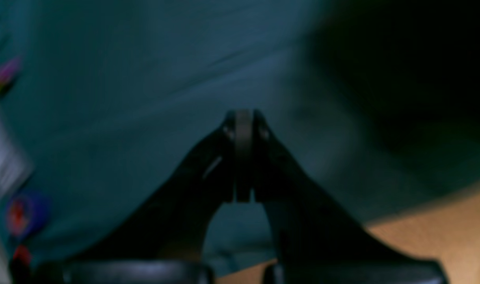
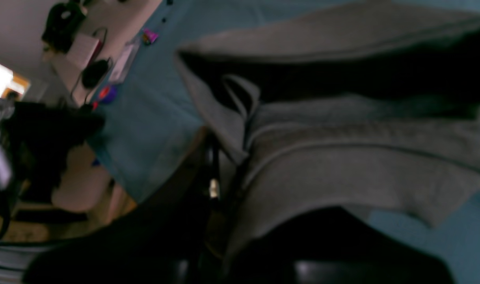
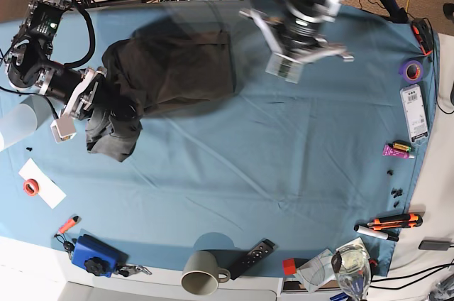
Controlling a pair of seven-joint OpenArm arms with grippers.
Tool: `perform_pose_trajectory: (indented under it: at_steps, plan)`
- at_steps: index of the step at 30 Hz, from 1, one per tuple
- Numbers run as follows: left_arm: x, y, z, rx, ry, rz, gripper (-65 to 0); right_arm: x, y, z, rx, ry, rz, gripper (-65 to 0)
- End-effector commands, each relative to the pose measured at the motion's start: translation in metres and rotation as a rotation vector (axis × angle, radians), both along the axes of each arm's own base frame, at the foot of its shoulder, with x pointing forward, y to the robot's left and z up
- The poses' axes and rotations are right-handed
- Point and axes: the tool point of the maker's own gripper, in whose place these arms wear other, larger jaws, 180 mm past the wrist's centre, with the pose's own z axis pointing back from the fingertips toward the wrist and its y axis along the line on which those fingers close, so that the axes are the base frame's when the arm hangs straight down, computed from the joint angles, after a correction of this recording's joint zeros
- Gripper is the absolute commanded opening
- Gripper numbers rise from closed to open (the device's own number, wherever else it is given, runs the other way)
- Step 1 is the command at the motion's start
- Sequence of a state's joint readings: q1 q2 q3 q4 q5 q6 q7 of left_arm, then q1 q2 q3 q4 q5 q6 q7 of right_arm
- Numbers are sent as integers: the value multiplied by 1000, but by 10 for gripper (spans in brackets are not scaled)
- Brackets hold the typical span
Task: Fold the T-shirt properly
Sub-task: 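Lift the shirt end with the right gripper and fold it over toward the left gripper, then lower the folded bundle with the right gripper and press it flat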
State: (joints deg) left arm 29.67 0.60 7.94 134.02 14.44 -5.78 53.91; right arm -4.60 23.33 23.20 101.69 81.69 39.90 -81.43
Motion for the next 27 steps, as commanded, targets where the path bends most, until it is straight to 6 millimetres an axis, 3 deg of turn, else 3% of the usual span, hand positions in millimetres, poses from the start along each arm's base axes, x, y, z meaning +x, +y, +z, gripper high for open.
perform_pose_trajectory:
  at_steps: [1, 4, 6, 13, 19, 23, 27]
  plan:
    - [3, 12, 6, -16, -25, 41, -650, 3, 3, 17, 15, -56, 17, -650]
    - [1, 51, 1, -60, -7, 164, -650, -4, 18, 10, 14, -31, 68, -650]
    - [-2, 63, 0, -113, 0, 193, -650, -8, 29, 0, -4, -2, 105, -650]
    - [-7, 68, 1, -180, 4, 174, -650, -21, 54, -53, -199, 111, 199, -650]
    - [-7, 68, 1, -181, 3, 173, -650, -30, 97, -61, -138, 125, 276, -650]
    - [-7, 68, 1, -181, 3, 173, -650, -29, 103, -72, -179, 134, 261, -650]
    - [-7, 68, 1, -182, 3, 173, -650, -27, 96, -81, -246, 145, 243, -538]
